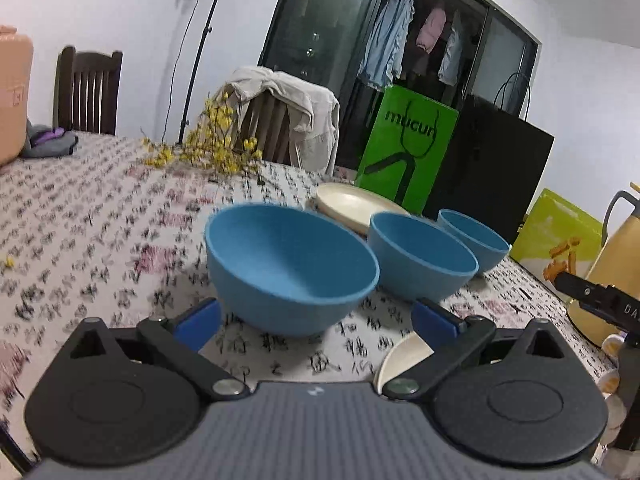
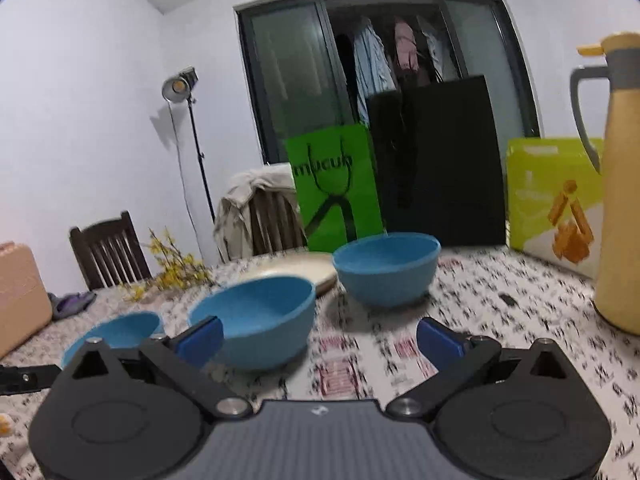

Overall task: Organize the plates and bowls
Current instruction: 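Raise both open tools away from the placed plate over the blue bowls, then move both open tools toward the small cream plate by the green bag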

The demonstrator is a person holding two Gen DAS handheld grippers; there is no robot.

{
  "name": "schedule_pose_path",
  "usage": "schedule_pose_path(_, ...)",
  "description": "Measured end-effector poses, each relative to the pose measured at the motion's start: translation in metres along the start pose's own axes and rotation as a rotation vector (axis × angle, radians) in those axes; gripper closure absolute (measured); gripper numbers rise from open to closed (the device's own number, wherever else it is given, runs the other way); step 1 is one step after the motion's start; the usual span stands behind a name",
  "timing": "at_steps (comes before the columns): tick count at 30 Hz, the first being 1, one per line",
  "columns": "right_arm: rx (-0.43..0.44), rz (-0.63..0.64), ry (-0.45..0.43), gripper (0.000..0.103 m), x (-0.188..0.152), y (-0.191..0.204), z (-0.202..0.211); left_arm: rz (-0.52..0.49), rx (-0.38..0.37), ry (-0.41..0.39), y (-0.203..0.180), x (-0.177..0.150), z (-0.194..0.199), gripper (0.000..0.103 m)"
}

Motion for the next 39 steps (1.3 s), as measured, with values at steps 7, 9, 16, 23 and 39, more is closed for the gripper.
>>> schedule_pose_path(7, 0.035, 0.017, -0.036, 0.0, 0.032, 0.01, -0.004, -0.032, 0.023, -0.069, -0.005, 0.033, 0.012, 0.0)
schedule_pose_path(9, 0.039, 0.024, -0.038, 0.0, 0.04, 0.014, -0.006, -0.032, 0.023, -0.077, -0.007, 0.041, 0.014, 0.0)
schedule_pose_path(16, 0.043, 0.037, -0.009, 0.0, 0.066, 0.025, -0.019, -0.044, 0.034, -0.095, -0.016, 0.067, 0.013, 0.0)
schedule_pose_path(23, 0.044, 0.031, 0.011, 0.0, 0.093, 0.035, -0.035, -0.05, 0.041, -0.068, -0.029, 0.093, 0.001, 0.0)
schedule_pose_path(39, 0.067, -0.014, 0.118, 0.0, 0.128, 0.044, -0.1, 0.05, 0.099, 0.122, -0.037, 0.164, -0.05, 0.0)
Point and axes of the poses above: each gripper's, at about its wrist camera, not at the fingertips, and z roughly against the way its jaws point, y to its left, x to its top, the point moved 3 cm from there along -z, roughly the way its jaws point, and after that the axes turned 7 degrees about -z, right-handed, at the moved point
